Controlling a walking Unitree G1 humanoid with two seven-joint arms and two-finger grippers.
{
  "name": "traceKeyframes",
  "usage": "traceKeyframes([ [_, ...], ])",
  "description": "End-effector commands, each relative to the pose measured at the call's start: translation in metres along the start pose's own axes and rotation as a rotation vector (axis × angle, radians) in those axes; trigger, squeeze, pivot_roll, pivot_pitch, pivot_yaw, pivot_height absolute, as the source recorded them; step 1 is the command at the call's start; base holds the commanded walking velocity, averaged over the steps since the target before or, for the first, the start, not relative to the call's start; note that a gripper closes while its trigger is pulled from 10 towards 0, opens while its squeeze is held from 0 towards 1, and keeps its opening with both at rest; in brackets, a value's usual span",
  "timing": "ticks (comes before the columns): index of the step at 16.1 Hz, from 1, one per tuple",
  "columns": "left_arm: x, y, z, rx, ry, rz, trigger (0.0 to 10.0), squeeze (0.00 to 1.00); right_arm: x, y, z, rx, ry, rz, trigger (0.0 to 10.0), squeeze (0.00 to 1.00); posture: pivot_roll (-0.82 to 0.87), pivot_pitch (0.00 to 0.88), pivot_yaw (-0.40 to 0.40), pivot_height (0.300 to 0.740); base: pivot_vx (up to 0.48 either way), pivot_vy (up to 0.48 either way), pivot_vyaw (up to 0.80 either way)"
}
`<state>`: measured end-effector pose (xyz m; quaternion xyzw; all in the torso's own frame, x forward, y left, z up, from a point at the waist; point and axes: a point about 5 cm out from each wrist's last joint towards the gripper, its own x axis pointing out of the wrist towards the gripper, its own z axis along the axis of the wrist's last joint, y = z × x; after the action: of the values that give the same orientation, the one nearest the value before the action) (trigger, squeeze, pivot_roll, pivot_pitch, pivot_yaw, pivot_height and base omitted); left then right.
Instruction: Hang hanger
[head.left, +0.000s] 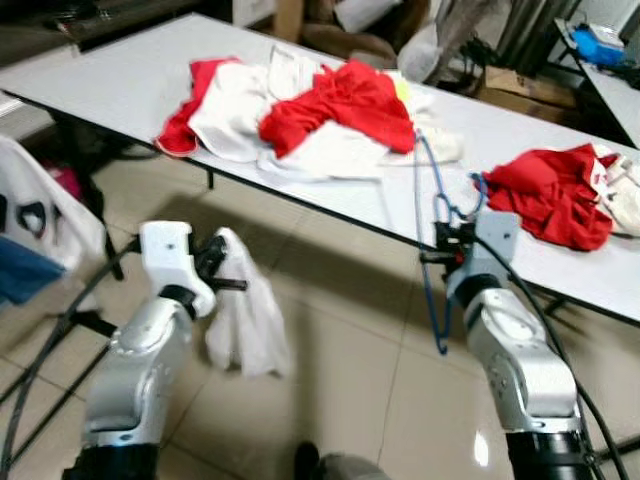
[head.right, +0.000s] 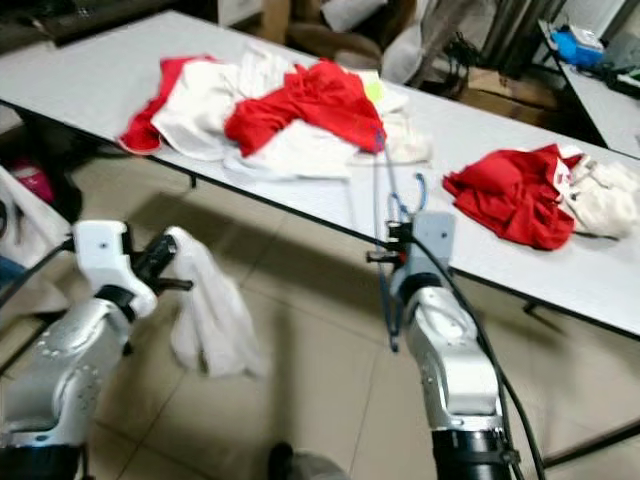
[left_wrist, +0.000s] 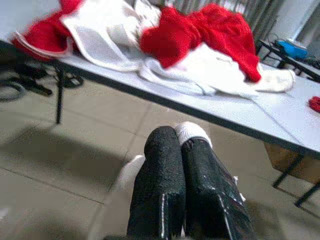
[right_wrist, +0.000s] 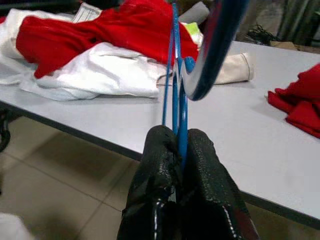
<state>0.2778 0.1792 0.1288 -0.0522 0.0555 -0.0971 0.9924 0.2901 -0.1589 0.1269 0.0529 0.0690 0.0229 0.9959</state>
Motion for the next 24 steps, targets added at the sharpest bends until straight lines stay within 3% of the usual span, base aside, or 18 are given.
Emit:
traceKeyframes([
  [1, 0.0, 0.005, 0.008, 0.035, -0.031, 0.012, 10.0, 0.0, 0.001, 0.004, 0.002, 0.046, 0.0, 0.018, 10.0, 0.0, -0.03, 0.0, -0.105, 0.74, 0.0, 0.428, 0.0],
  [4, 0.007, 0.006, 0.014, 0.056, -0.043, 0.024, 10.0, 0.0, -0.001, 0.005, 0.002, 0.016, -0.008, 0.005, 10.0, 0.0, -0.03, 0.0, -0.104, 0.74, 0.0, 0.431, -0.8],
  [14, 0.01, 0.008, 0.021, 0.125, -0.043, -0.016, 10.0, 0.0, -0.008, 0.014, -0.011, 0.096, 0.062, 0.029, 10.0, 0.0, -0.01, 0.0, -0.082, 0.74, 0.0, 0.423, -0.8],
  [18, 0.013, 0.007, 0.022, 0.188, -0.047, -0.044, 10.0, 0.0, -0.009, 0.012, -0.008, 0.114, 0.022, -0.01, 10.0, 0.0, -0.02, 0.0, -0.027, 0.74, 0.0, -0.36, -0.6],
  [20, 0.01, 0.006, 0.019, 0.138, -0.049, -0.032, 10.0, 0.0, -0.009, 0.013, -0.005, 0.088, 0.006, 0.038, 10.0, 0.0, -0.02, 0.0, -0.023, 0.74, 0.0, 0.0, 0.0],
  [24, 0.01, 0.003, 0.021, 0.174, -0.089, -0.052, 10.0, 0.0, -0.008, 0.021, -0.002, -0.045, 0.039, 0.217, 10.0, 0.0, -0.04, 0.0, -0.02, 0.74, 0.0, 0.0, 0.0],
])
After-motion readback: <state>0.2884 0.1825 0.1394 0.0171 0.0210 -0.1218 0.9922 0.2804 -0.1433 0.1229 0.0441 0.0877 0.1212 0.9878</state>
